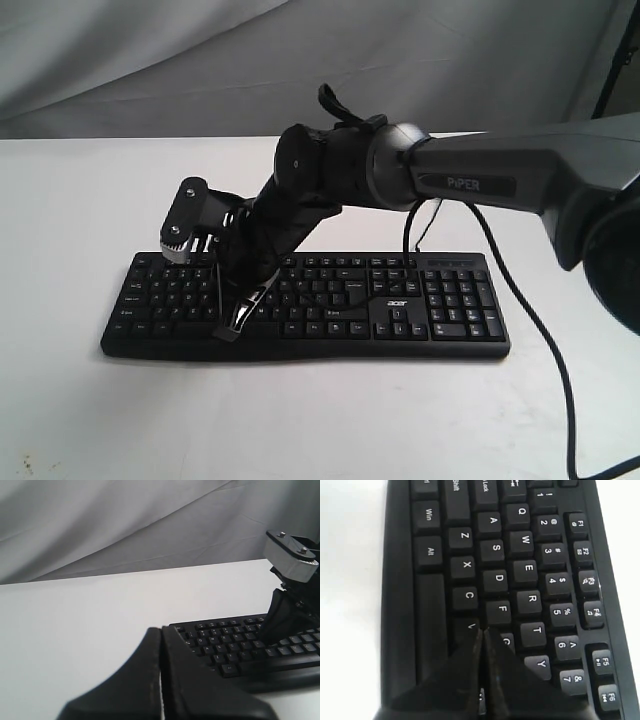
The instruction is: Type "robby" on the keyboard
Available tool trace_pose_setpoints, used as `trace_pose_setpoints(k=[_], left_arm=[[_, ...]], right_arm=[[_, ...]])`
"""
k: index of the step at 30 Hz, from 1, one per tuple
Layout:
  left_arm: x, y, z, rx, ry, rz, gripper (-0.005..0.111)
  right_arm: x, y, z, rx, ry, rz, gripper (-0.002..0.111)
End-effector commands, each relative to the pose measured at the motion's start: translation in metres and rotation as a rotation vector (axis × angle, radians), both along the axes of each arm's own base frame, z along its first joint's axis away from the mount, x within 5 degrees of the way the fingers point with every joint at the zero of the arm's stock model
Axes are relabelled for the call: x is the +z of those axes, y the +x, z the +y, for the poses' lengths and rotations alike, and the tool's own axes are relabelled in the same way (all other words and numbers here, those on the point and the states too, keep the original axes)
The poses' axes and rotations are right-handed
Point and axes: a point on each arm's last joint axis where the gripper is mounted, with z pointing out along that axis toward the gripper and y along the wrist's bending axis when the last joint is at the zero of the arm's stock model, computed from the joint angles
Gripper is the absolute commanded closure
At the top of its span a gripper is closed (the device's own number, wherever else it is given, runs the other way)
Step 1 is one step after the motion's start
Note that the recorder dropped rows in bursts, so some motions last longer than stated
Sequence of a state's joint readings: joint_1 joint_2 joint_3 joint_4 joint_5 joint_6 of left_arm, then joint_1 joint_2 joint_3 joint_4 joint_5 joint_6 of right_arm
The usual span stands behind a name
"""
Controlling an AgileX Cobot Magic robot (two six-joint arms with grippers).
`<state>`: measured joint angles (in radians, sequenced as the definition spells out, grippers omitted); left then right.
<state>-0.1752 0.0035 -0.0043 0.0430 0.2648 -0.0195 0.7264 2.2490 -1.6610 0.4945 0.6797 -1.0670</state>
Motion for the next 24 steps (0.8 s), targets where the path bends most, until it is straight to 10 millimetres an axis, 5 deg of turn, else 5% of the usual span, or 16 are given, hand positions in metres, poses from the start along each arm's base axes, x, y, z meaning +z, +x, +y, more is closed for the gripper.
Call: trace_pose_setpoints(k=[1,24], left_arm=[[-0.001,0.0,0.0,-0.005,0.001,-0.005,0.107],[-0.001,0.0,0.0,-0.005,0.001,-0.005,0.107]], right_arm=[[0.004,0.002,-0.003,-0.006,0.004,-0.001,0.108],[-0.007,0.002,-0.003,-0.009,-0.009,0.02,0.108]])
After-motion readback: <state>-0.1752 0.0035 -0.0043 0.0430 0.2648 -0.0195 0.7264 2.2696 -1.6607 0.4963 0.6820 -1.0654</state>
